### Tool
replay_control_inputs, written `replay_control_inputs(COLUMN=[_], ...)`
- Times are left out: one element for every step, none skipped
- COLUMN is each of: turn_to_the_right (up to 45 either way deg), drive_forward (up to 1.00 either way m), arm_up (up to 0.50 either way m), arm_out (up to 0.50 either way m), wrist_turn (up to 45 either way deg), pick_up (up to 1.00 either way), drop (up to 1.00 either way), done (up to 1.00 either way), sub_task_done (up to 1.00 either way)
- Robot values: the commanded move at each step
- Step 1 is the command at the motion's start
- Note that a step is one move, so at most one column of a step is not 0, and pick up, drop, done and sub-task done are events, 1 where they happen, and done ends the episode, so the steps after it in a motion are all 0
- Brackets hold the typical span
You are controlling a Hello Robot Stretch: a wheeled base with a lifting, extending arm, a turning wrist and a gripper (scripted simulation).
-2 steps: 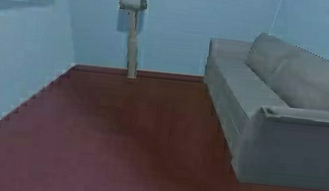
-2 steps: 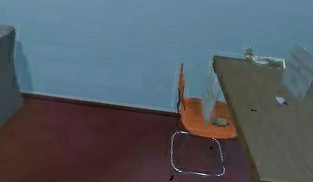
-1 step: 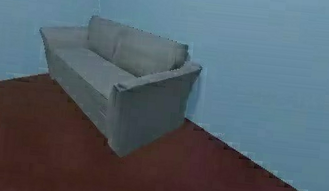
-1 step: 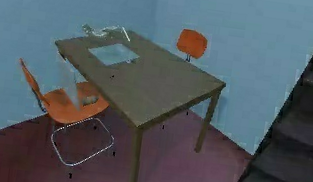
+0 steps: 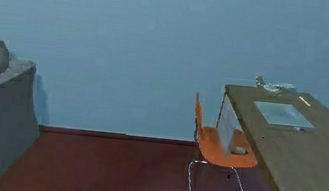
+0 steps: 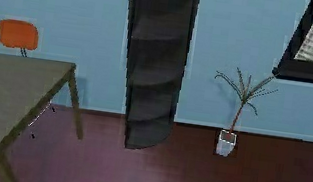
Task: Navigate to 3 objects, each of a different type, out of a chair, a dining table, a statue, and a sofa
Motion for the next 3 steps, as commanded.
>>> replay_control_inputs(turn_to_the_right=[0.0,24.0,0.0], drive_forward=[0.15,0.0,0.0], arm_up=[0.0,0.0,0.0], arm_out=[0.0,0.0,0.0], wrist_turn=[0.0,0.0,0.0], pick_up=[0.0,0.0,0.0], drop=[0.0,0.0,0.0], done=[0.0,0.0,0.0], sub_task_done=[0.0,0.0,1.0])
